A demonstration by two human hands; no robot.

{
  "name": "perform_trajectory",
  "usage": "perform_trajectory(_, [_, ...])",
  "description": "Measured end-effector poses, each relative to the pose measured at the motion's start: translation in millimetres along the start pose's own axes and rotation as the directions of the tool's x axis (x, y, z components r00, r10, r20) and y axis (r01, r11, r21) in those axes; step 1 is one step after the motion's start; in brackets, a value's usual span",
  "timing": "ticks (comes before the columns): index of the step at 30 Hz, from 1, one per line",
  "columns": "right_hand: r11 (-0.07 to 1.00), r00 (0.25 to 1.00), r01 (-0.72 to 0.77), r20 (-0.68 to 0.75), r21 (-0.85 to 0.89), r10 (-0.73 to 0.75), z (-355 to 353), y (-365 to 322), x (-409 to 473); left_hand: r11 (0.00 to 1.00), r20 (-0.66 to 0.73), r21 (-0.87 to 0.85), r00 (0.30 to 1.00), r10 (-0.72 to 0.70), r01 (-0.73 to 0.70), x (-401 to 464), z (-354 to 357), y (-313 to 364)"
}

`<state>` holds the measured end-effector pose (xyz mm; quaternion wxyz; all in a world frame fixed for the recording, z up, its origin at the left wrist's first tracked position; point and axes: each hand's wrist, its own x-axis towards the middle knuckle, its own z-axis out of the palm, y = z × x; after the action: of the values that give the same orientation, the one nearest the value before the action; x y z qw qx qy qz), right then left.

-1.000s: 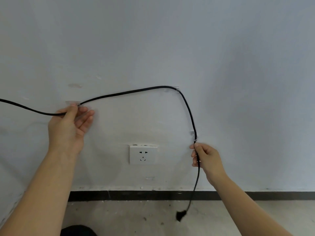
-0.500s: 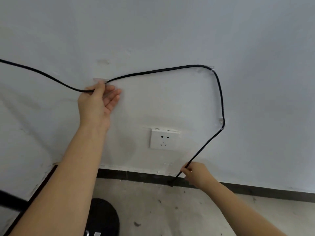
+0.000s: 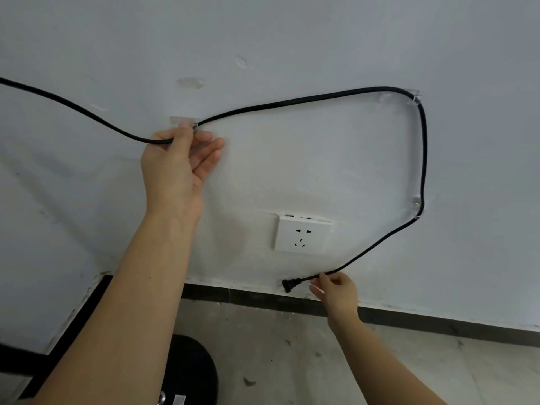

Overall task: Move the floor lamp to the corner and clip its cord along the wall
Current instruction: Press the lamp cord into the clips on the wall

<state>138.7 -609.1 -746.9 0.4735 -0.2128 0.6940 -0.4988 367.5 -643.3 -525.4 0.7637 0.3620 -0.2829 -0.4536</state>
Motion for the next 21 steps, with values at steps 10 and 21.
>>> perform_trajectory(10, [0.968,0.982,0.096,-0.138,-0.232,-0.13,14.8,13.5,0.9,1.0,0.008,-0.016,1.0,0.011,-0.011,-0.7,-0.8,0.1])
perform_trajectory(21, [0.975,0.968,0.097,-0.208,-0.2,-0.14,25.7,17.6,1.9,1.0,0.02,-0.012,1.0,0.001,-0.001,-3.3,0.4,3.3])
